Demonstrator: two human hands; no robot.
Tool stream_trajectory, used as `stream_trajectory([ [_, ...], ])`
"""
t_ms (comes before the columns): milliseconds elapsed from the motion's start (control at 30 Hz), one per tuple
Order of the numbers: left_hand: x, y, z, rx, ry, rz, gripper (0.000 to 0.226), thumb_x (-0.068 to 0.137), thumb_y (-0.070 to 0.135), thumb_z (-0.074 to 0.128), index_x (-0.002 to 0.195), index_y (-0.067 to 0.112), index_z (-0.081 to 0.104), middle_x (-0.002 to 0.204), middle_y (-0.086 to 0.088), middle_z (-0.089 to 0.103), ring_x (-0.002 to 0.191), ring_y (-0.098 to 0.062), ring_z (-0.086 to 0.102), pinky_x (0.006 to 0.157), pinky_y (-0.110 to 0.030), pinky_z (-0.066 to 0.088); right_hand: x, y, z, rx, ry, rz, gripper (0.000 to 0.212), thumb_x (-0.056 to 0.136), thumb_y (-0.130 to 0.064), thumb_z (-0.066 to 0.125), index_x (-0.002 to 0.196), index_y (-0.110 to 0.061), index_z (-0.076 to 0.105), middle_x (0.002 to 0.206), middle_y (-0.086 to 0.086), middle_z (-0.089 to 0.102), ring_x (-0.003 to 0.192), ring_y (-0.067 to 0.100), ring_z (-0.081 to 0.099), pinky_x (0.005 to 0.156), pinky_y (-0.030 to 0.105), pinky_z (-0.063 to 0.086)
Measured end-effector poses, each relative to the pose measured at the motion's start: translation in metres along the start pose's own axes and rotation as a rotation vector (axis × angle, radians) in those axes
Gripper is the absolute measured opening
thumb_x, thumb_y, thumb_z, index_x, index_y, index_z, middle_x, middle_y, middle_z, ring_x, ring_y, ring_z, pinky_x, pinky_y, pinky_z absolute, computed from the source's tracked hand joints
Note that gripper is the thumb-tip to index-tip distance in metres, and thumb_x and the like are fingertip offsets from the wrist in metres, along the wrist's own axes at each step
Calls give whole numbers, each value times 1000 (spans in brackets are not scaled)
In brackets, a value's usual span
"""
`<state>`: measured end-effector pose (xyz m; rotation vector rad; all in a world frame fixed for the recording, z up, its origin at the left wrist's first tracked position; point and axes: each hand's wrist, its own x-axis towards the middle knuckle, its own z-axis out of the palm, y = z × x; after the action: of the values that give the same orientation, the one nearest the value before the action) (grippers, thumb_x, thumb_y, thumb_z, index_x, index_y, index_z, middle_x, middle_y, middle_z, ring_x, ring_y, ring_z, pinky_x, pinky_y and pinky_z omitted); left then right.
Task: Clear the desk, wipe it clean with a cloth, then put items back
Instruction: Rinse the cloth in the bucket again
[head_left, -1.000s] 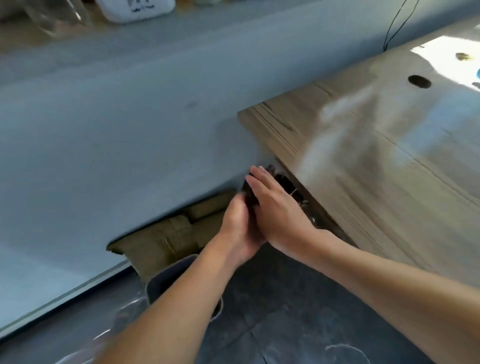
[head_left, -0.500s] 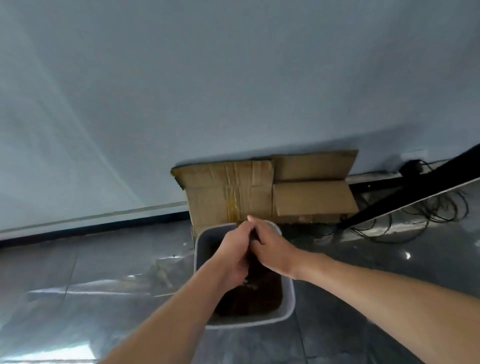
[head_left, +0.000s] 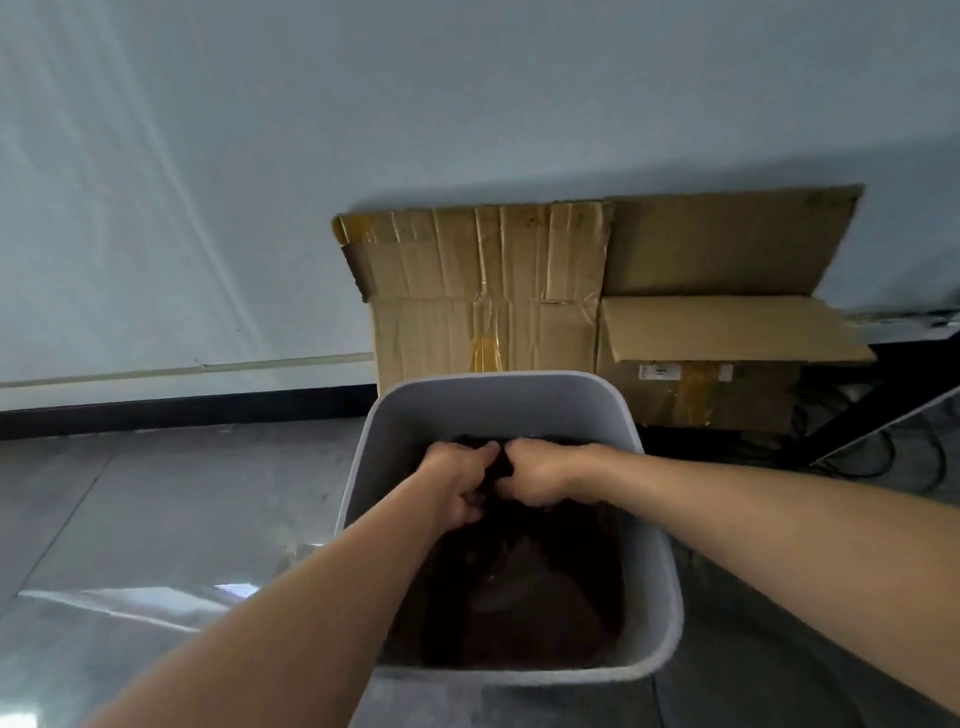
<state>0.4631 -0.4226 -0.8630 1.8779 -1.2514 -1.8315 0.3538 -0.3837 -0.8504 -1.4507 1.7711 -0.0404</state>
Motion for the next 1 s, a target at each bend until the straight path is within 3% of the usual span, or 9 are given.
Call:
stream_trajectory([
  [67, 10, -2, 1, 21, 25, 74, 29, 97, 28, 64, 114, 5, 65, 94, -13, 71, 82, -28, 68, 76, -42, 60, 0, -1, -4, -58, 75, 28, 16, 97, -26, 56, 98, -10, 58, 94, 7, 61, 85, 24, 59, 70, 31, 44],
  [133, 11, -4, 1, 66, 70, 118, 32, 96, 28, 64, 118, 4, 65, 105, -15, 72, 98, -32, 68, 92, -46, 56, 2, 0, -5, -19, 149, 56, 20, 98, -30, 56, 97, -11, 60, 93, 8, 61, 86, 24, 60, 68, 30, 44],
  [233, 10, -13, 1, 115, 84, 141, 33, 98, 29, 60, 120, 5, 66, 110, -16, 71, 99, -29, 67, 87, -35, 55, 2, 1, -3, 129, 169, 108, 36, 100, -42, 52, 107, -8, 64, 95, 8, 63, 84, 22, 59, 66, 30, 45],
  [367, 2, -13, 0, 23, 21, 90, 27, 101, 32, 55, 113, 12, 69, 99, -14, 73, 95, -30, 69, 91, -44, 57, 2, 1, -1, 229, 197, 152, 26, 100, -32, 55, 108, -9, 66, 101, 12, 68, 90, 26, 66, 79, 37, 56],
  [467, 4, -14, 1, -15, 1, 122, 25, 102, 32, 53, 107, 14, 69, 100, -13, 72, 96, -30, 69, 92, -44, 57, 2, 1, 0, 290, 222, 168, 28, 99, -32, 55, 106, -7, 65, 97, 13, 68, 85, 28, 68, 75, 37, 59],
  [667, 8, -10, -6, 27, 33, 133, 19, 101, 20, 55, 107, 6, 66, 95, -16, 71, 76, -25, 68, 72, -38, 59, 2, 2, -3, 480, 282, 301, 21, 99, -13, 50, 109, 2, 61, 94, 20, 67, 79, 32, 70, 68, 41, 63],
  [733, 10, -12, -12, 9, 83, 110, 20, 97, 19, 58, 111, 5, 62, 98, -17, 71, 80, -30, 71, 71, -43, 62, -1, 1, -2, 531, 316, 362, 10, 99, -4, 47, 100, 2, 55, 96, 21, 62, 81, 34, 67, 57, 37, 61],
  [833, 13, -18, -17, -68, 122, 86, 21, 96, 12, 55, 116, 5, 55, 106, -20, 69, 80, -32, 71, 51, -41, 59, -2, 1, 2, 553, 313, 443, 16, 97, 6, 44, 85, -4, 48, 91, 17, 52, 76, 28, 60, 47, 34, 56],
  [1000, 14, -18, -17, -98, 72, 78, 37, 100, 3, 31, 119, 10, 62, 116, -15, 69, 93, -32, 70, 42, -35, 54, 2, 3, 0, 826, 279, 550, 12, 102, -5, 39, 110, -1, 47, 98, 17, 48, 68, 26, 51, 33, 32, 49],
])
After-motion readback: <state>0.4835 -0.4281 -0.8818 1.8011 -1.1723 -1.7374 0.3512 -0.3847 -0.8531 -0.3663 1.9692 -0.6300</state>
